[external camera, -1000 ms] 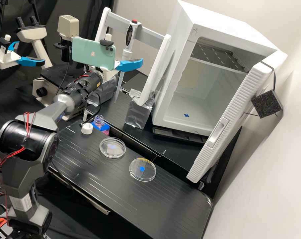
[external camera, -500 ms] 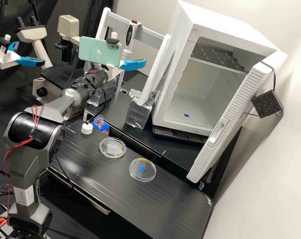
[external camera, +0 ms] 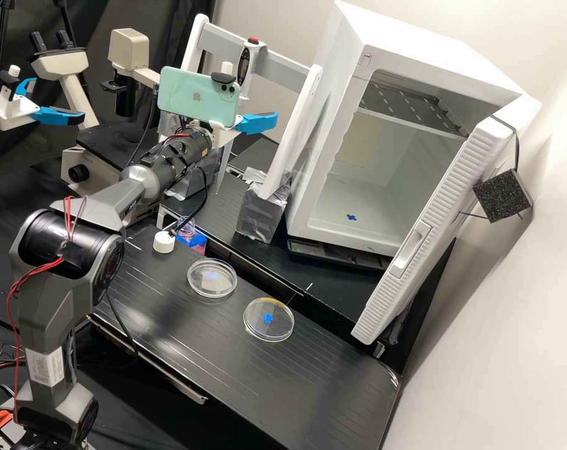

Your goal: Use the pipette

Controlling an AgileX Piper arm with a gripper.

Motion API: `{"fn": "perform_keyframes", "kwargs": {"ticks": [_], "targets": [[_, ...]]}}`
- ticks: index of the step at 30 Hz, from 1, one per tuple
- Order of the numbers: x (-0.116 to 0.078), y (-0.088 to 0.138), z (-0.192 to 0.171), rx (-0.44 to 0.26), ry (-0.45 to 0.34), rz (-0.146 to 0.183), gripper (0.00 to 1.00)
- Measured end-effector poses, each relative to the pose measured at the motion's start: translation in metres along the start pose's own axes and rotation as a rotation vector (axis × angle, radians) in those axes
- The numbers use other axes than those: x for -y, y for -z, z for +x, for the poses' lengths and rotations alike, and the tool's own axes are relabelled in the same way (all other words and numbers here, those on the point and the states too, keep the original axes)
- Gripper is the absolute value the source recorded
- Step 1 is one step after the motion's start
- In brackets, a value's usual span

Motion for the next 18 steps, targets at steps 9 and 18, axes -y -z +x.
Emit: {"fn": "perform_keyframes", "kwargs": {"ticks": [9,18], "targets": [[0.0,0.0,0.0,0.0,0.0,0.0,0.0],[0.0026,0.0037,-0.0006,-0.01,0.007,0.0,0.0]]}}
